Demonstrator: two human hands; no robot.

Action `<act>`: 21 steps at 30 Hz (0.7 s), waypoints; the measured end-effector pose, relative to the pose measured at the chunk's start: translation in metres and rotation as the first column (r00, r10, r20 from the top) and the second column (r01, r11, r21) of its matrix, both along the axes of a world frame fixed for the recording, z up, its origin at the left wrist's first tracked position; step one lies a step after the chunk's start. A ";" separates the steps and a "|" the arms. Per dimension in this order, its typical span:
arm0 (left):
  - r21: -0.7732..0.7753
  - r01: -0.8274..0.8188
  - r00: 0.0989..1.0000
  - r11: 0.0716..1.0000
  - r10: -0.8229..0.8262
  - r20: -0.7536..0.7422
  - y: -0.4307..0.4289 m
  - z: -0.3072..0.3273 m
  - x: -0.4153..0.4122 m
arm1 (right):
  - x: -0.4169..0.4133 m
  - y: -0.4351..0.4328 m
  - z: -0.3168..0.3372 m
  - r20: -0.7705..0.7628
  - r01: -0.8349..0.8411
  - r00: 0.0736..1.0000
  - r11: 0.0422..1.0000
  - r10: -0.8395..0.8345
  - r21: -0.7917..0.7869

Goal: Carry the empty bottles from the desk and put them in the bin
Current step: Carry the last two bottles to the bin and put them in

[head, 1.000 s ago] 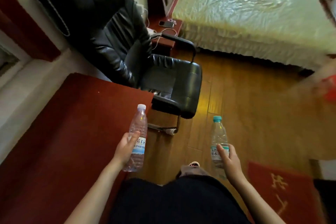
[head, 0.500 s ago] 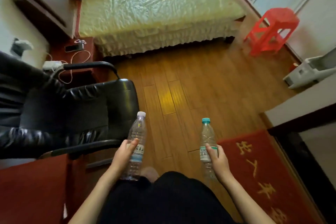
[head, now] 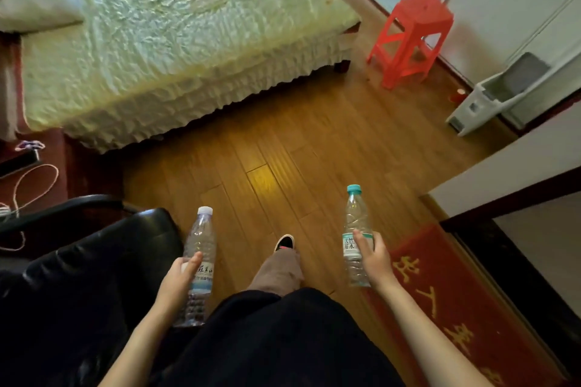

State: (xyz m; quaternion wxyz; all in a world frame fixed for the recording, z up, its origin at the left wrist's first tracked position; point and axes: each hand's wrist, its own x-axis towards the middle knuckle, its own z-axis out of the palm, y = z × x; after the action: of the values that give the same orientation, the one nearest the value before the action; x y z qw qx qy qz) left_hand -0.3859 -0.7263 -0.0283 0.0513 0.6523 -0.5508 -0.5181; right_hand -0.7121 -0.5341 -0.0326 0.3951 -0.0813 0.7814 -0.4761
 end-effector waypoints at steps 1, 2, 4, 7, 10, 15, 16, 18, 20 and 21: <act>0.008 0.023 1.000 1.000 -0.023 -0.007 -0.023 0.002 -0.021 | -0.017 -0.013 0.000 0.013 0.026 1.000 1.000 -0.026 0.003; 0.013 0.051 0.999 0.999 -0.050 -0.018 -0.046 0.006 -0.044 | -0.033 -0.025 0.002 0.020 0.060 0.998 0.998 -0.060 0.005; 0.009 0.129 0.991 0.992 -0.128 -0.047 -0.091 0.016 -0.097 | -0.066 -0.047 0.007 0.018 0.132 0.991 0.991 -0.132 0.004; -0.003 0.292 0.951 0.956 -0.291 -0.106 -0.155 0.034 -0.180 | -0.112 -0.073 0.017 0.006 0.219 0.976 0.976 -0.219 -0.002; -0.019 0.432 0.892 0.902 -0.430 -0.141 -0.198 0.050 -0.262 | -0.152 -0.086 0.021 -0.035 0.326 0.945 0.945 -0.325 0.017; 0.000 0.538 0.821 0.843 -0.524 -0.227 -0.235 0.050 -0.392 | -0.215 -0.095 0.014 -0.042 0.486 0.874 0.873 -0.485 0.032; 0.011 0.557 0.808 0.830 -0.539 -0.237 -0.239 0.047 -0.417 | -0.229 -0.097 0.009 -0.038 0.511 0.860 0.859 -0.509 0.039; 0.025 0.588 0.787 0.808 -0.565 -0.249 -0.247 0.038 -0.466 | -0.264 -0.102 0.001 -0.035 0.550 0.835 0.833 -0.549 0.050; 0.041 0.594 0.784 0.804 -0.567 -0.251 -0.255 0.032 -0.512 | -0.305 -0.110 -0.005 -0.038 0.582 0.813 0.812 -0.581 0.041; 0.041 0.590 0.787 0.806 -0.563 -0.254 -0.259 0.030 -0.535 | -0.330 -0.116 -0.006 -0.038 0.594 0.804 0.804 -0.593 0.034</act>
State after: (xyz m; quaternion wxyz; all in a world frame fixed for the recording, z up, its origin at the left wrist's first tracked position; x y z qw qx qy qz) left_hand -0.9213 -0.9857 0.0015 -0.0849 0.3903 -0.6822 -0.6124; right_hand -1.0417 -0.6500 -0.0389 0.2182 0.1697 0.7831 -0.5571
